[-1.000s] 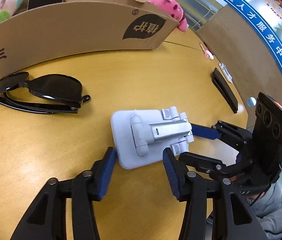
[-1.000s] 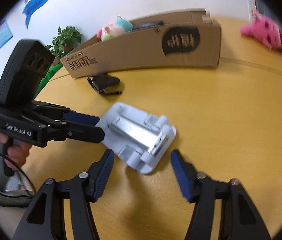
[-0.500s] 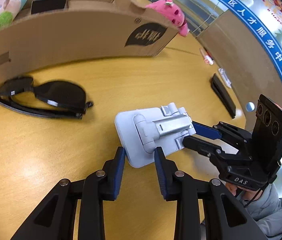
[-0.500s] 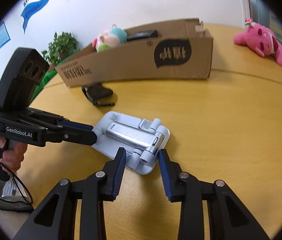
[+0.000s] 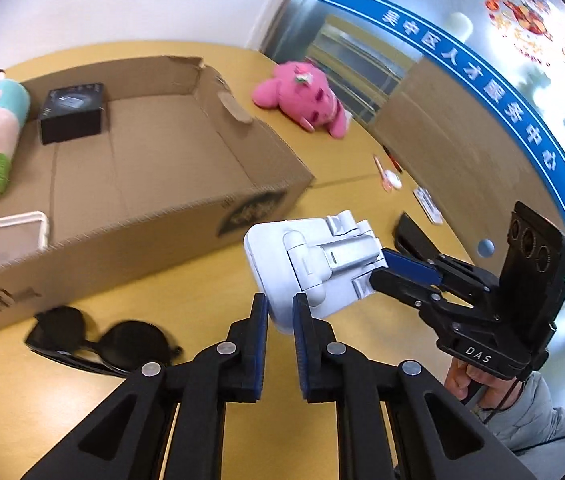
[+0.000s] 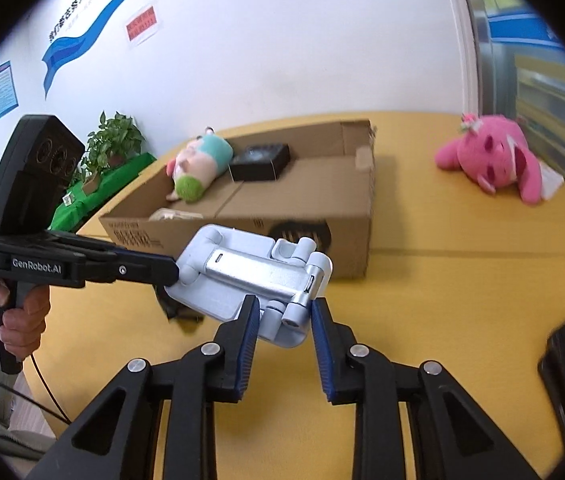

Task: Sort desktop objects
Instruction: 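Carry the white phone stand with both grippers over the cardboard box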

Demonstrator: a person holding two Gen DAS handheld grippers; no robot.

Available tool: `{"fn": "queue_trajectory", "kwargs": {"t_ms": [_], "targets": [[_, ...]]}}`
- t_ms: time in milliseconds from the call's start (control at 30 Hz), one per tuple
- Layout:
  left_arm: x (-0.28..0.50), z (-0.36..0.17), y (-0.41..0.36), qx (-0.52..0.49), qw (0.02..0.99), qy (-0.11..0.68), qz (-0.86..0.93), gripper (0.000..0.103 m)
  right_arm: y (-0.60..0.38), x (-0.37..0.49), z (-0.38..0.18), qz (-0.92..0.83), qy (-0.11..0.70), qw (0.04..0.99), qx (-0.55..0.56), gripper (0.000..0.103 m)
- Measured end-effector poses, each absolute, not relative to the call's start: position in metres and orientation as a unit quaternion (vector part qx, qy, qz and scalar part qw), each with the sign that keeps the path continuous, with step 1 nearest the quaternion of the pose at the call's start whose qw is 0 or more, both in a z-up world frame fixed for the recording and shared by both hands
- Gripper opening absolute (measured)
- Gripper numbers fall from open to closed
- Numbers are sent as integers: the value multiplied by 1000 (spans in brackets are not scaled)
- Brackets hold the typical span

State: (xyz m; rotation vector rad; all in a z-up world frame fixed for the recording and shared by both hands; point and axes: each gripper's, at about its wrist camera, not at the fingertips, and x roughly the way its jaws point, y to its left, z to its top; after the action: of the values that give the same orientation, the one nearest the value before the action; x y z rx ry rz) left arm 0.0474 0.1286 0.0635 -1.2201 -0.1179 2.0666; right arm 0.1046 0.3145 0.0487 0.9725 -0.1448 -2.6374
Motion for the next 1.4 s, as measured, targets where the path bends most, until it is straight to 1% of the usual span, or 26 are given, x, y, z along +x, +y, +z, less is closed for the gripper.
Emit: {"fn": "queue_trajectory", "kwargs": {"t_ms": [300,467,700,833,867,900,933,967,1000,1033,1067,1133,1267,1300,1333,1367,1400], "targets": [[7,86,69,-448,308,-66,837,11,266,48,92,-931,-9,219,293,25],[-21,90,39,-441,289,-80,846,10,240,11,109,-931,-3,245,271,25],[-69,88,7,-437,267,-112,852,10,217,-44,109,-925,-15,261,276,24],[-100,85,-5,-440,259,-119,852,10,211,-78,95,-918,-38,264,294,24],[-108,83,-8,-442,255,-119,852,9,210,-87,91,-915,-46,266,299,24],[-118,80,-9,-446,281,-136,839,0,209,-97,86,-910,-60,275,306,18],[-127,76,-8,-454,312,-156,820,0,207,-106,81,-898,-79,300,312,5],[-134,73,-2,-462,317,-153,814,0,201,-115,78,-888,-88,317,321,2],[-141,70,9,-468,302,-117,822,0,191,-122,74,-888,-67,308,335,2],[-148,67,14,-471,290,-103,827,0,174,-132,66,-884,-29,294,362,2],[-156,62,15,-481,281,-111,823,0,164,-141,56,-874,-14,294,386,2],[-164,56,8,-486,270,-125,822,0,161,-152,37,-861,-23,284,420,3],[-166,48,-16,-491,241,-123,828,0,188,-152,19,-854,-56,260,446,3],[-168,45,-19,-497,235,-116,827,0,193,-156,19,-852,-63,253,453,10],[-170,41,-20,-508,228,-103,824,3,197,-159,18,-846,-68,247,467,16],[-170,37,-19,-518,223,-88,821,6,197,-159,19,-840,-67,249,477,31],[-171,33,-17,-526,220,-77,818,15,196,-159,22,-837,-62,254,482,47]]}}
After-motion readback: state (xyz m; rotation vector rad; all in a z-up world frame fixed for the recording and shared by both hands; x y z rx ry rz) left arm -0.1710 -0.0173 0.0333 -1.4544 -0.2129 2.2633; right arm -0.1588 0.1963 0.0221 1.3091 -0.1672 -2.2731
